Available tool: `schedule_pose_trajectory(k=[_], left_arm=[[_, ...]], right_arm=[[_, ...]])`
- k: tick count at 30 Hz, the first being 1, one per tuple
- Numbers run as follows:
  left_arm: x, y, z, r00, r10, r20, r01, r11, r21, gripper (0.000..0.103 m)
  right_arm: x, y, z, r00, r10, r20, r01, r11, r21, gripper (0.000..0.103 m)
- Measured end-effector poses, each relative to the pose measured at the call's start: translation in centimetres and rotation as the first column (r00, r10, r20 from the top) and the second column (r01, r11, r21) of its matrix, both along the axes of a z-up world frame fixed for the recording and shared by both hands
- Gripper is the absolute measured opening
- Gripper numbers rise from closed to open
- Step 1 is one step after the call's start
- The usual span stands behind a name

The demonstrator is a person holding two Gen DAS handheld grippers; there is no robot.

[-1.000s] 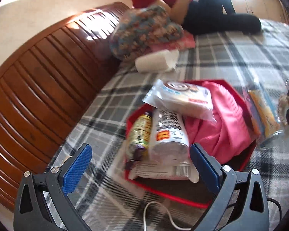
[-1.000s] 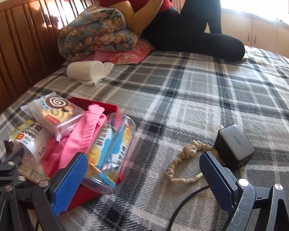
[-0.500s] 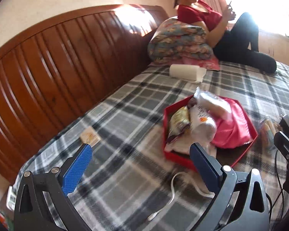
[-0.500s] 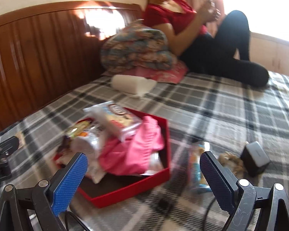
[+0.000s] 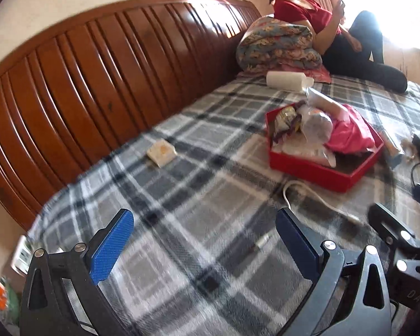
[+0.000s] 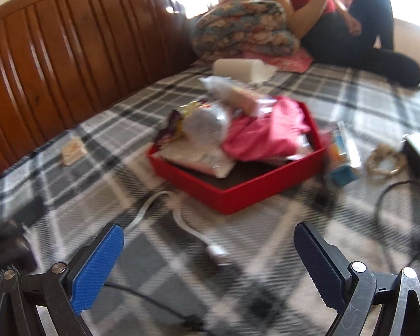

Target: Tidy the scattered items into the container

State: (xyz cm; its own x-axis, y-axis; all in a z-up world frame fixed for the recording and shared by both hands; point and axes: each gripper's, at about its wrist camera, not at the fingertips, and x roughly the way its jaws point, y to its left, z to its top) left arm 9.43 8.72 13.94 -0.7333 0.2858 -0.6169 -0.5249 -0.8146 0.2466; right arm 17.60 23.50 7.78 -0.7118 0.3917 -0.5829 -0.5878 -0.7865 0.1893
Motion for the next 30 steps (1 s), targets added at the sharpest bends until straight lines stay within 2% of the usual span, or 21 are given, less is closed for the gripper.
schedule_pose_trajectory(k=[5, 8, 10, 13, 17, 18, 19, 21, 23, 25, 27, 30], left_arm=[[-1.8, -2.0, -3.4, 0.991, 0.074, 0.116, -0.071, 0.997, -0.028, 0.103], [-2.2, -2.1, -4.7, 0.987, 0.090, 0.134, -0.083, 0.995, -0.058, 0.103], [-2.1, -1.8, -5.0, 0.986, 0.071, 0.151, -0.063, 0.996, -0.057, 0.103], [-1.8, -0.9, -5.2, 0.988, 0.035, 0.150, -0.025, 0.997, -0.068, 0.103], [-2.1, 0.3, -5.5, 0.988, 0.006, 0.153, 0.005, 0.997, -0.076, 0.103], [-2.3, 0.7, -5.6, 0.987, -0.001, 0.164, 0.014, 0.997, -0.078, 0.103], [-2.4, 1.1, -5.7, 0.985, -0.007, 0.173, 0.022, 0.996, -0.081, 0.103], [-2.8, 2.0, -5.8, 0.982, -0.025, 0.186, 0.043, 0.995, -0.090, 0.103], [-2.9, 3.0, -5.9, 0.981, -0.045, 0.188, 0.063, 0.994, -0.094, 0.103], [-3.1, 3.9, -6.0, 0.979, -0.060, 0.197, 0.079, 0.993, -0.086, 0.103], [-3.3, 4.8, -6.2, 0.971, -0.074, 0.227, 0.089, 0.994, -0.060, 0.103], [-3.4, 5.8, -6.8, 0.957, -0.083, 0.278, 0.104, 0.993, -0.061, 0.103]], right_arm=[[-1.7, -1.1, -0.2, 0.997, 0.014, 0.071, -0.022, 0.992, 0.121, 0.101], [-1.0, 0.1, 0.2, 0.994, -0.078, 0.079, 0.059, 0.973, 0.223, 0.101], [-0.6, 2.6, 0.7, 0.987, -0.142, 0.077, 0.118, 0.959, 0.258, 0.103], [0.1, 9.4, 0.8, 0.963, -0.257, 0.075, 0.239, 0.952, 0.193, 0.103], [1.4, 18.0, -2.3, 0.899, -0.422, 0.112, 0.431, 0.900, -0.067, 0.103], [1.8, 19.6, -3.4, 0.888, -0.443, 0.127, 0.458, 0.879, -0.136, 0.097], [2.2, 20.7, -4.4, 0.883, -0.452, 0.128, 0.470, 0.863, -0.186, 0.087], [3.0, 21.9, -5.7, 0.895, -0.439, 0.086, 0.444, 0.852, -0.276, 0.078], [3.3, 22.2, -6.1, 0.897, -0.437, 0.069, 0.438, 0.858, -0.269, 0.071], [2.2, 21.9, -6.1, 0.902, -0.410, 0.138, 0.430, 0.885, -0.178, 0.063], [0.4, 21.8, -6.2, 0.903, -0.373, 0.214, 0.400, 0.912, -0.097, 0.063], [-1.4, 22.3, -6.0, 0.909, -0.334, 0.249, 0.358, 0.932, -0.054, 0.055]])
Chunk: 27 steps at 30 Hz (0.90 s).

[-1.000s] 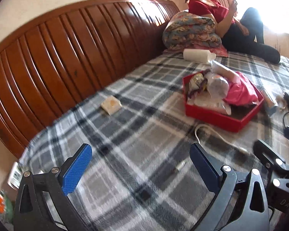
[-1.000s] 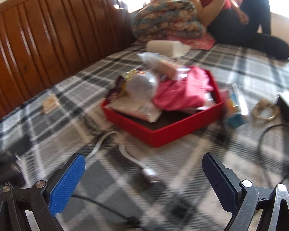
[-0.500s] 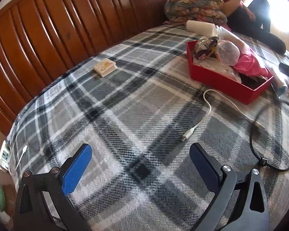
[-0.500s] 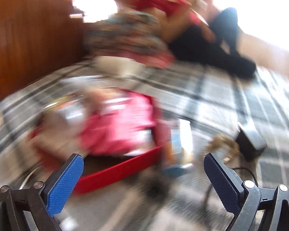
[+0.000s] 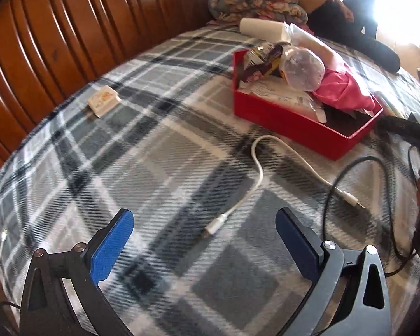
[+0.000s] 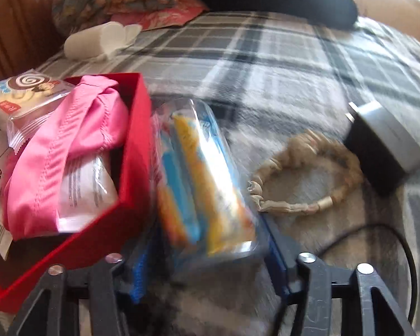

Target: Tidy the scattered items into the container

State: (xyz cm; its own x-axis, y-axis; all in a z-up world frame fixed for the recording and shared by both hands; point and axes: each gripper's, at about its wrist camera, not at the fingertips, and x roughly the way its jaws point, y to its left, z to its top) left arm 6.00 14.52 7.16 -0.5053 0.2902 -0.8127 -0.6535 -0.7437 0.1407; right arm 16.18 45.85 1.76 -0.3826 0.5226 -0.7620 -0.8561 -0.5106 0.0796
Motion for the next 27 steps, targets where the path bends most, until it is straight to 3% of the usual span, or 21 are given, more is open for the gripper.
schedule_pose_trajectory(k=[3, 7, 12, 15, 19, 23, 27], left_arm=[[0.7, 0.0, -0.3, 1.000, -0.005, -0.024, 0.004, 1.000, -0.024, 0.103], [1.2, -0.7, -0.5, 0.998, 0.008, -0.065, -0.011, 0.998, -0.055, 0.103], [1.2, -1.3, -0.4, 0.999, 0.022, -0.036, -0.023, 0.999, -0.039, 0.103], [1.4, -1.5, -0.3, 0.999, 0.029, -0.025, -0.029, 0.999, -0.030, 0.103], [1.7, -1.9, -0.3, 0.999, 0.032, -0.030, -0.033, 0.999, -0.030, 0.103], [1.3, -2.4, -0.5, 0.998, 0.051, -0.048, -0.052, 0.998, -0.029, 0.103], [-0.4, -2.8, -1.4, 0.998, 0.055, -0.002, -0.055, 0.998, -0.002, 0.103]], right_arm=[[0.9, -0.5, 0.6, 1.000, 0.001, -0.030, 0.000, 1.000, 0.016, 0.054], [2.5, -2.6, 3.6, 0.995, 0.005, -0.098, 0.007, 0.993, 0.117, 0.052], [3.2, -6.8, 8.7, 0.973, 0.158, -0.166, -0.109, 0.956, 0.273, 0.052], [1.5, -8.9, 10.1, 0.947, 0.265, -0.183, -0.204, 0.932, 0.299, 0.052], [-1.8, -10.8, 9.5, 0.894, 0.388, -0.223, -0.335, 0.911, 0.242, 0.052], [-5.4, -11.2, 5.9, 0.872, 0.432, -0.231, -0.434, 0.900, 0.046, 0.052], [-7.1, -10.4, 2.9, 0.911, 0.379, -0.162, -0.386, 0.923, -0.008, 0.052]])
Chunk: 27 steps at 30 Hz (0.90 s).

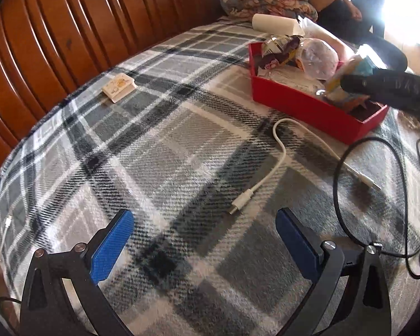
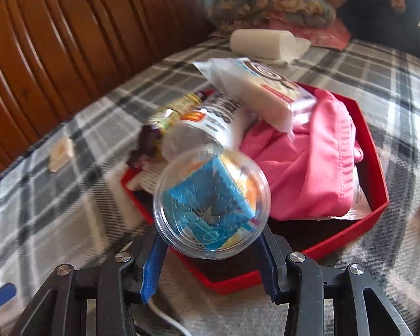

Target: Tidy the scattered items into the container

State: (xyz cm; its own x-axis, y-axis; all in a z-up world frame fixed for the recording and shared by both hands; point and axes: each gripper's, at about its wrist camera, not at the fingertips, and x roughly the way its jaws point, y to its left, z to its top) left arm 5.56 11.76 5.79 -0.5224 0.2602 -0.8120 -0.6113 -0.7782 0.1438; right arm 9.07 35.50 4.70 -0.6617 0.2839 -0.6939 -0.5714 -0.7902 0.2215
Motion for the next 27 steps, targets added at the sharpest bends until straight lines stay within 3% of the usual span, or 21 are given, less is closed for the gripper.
schedule_pose_trajectory(k=[3, 5, 6, 7, 11, 13, 14, 18, 20, 22, 25, 27], left_arm=[[-1.3, -0.1, -1.6, 0.998, -0.003, 0.057, 0.003, 1.000, 0.006, 0.103], [-1.5, -0.7, -1.8, 0.999, -0.002, 0.048, -0.001, 0.998, 0.062, 0.103], [-1.4, -0.8, -1.9, 0.999, -0.003, 0.036, 0.000, 0.997, 0.076, 0.103], [-1.2, -0.9, -2.0, 1.000, -0.006, 0.019, 0.004, 0.996, 0.084, 0.103], [-0.7, -0.8, -2.3, 1.000, -0.007, -0.012, 0.008, 0.996, 0.088, 0.103], [-0.6, -0.7, -2.3, 1.000, -0.006, -0.009, 0.007, 0.995, 0.097, 0.103], [-0.6, -0.7, -2.4, 1.000, -0.008, -0.005, 0.009, 0.994, 0.105, 0.103], [-0.6, -0.8, -2.5, 1.000, -0.014, -0.002, 0.014, 0.993, 0.116, 0.103], [-0.7, -0.9, -2.5, 1.000, -0.014, 0.000, 0.014, 0.993, 0.116, 0.103], [-0.7, -0.9, -2.5, 1.000, -0.015, 0.000, 0.014, 0.993, 0.117, 0.103], [-0.7, -1.0, -2.5, 1.000, -0.016, 0.007, 0.015, 0.993, 0.119, 0.103], [-0.8, -1.1, -2.5, 1.000, -0.017, 0.005, 0.016, 0.993, 0.116, 0.103]], right_arm=[[-0.2, 1.5, -0.6, 0.995, -0.068, 0.073, 0.069, 0.998, -0.006, 0.057], [-0.2, 0.9, 0.0, 0.987, -0.103, 0.124, 0.093, 0.992, 0.080, 0.074], [-0.2, 0.3, 0.3, 0.979, -0.126, 0.160, 0.101, 0.983, 0.155, 0.090], [0.0, -0.6, 0.6, 0.975, -0.133, 0.179, 0.089, 0.969, 0.232, 0.094], [2.1, -4.5, 1.3, 0.966, -0.137, 0.220, 0.027, 0.896, 0.444, 0.095], [4.1, -6.2, 1.6, 0.970, -0.158, 0.185, 0.053, 0.879, 0.473, 0.097], [5.0, -6.8, 1.8, 0.974, -0.168, 0.152, 0.082, 0.887, 0.453, 0.098], [9.1, -9.9, 1.3, 0.984, -0.161, -0.080, 0.174, 0.962, 0.208, 0.103], [9.7, -11.7, -0.2, 0.981, -0.151, -0.125, 0.169, 0.974, 0.148, 0.103], [8.8, -12.7, -1.9, 0.990, -0.123, -0.063, 0.131, 0.981, 0.144, 0.103], [6.0, -12.2, -5.7, 0.986, -0.057, 0.159, 0.050, 0.998, 0.045, 0.103], [5.5, -12.4, -5.5, 0.984, -0.064, 0.167, 0.052, 0.996, 0.072, 0.103]])
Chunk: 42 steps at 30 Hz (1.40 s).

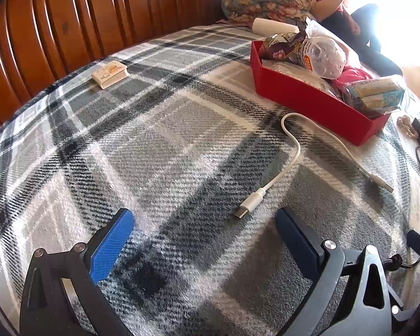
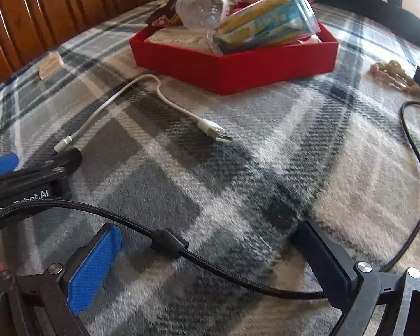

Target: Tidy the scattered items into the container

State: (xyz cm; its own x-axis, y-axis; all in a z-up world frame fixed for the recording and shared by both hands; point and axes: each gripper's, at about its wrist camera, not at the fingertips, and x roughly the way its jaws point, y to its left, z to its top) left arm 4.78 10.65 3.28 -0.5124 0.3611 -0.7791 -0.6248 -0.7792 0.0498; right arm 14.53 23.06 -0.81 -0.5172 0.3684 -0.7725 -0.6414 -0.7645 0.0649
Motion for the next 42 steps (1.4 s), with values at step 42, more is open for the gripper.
schedule_pose_trajectory(k=[42], left_arm=[[0.2, 0.3, 0.0, 1.000, 0.011, -0.001, -0.011, 1.000, 0.000, 0.103]], right_arm=[[0.1, 0.1, 0.2, 0.999, -0.001, 0.033, 0.001, 1.000, -0.003, 0.103]])
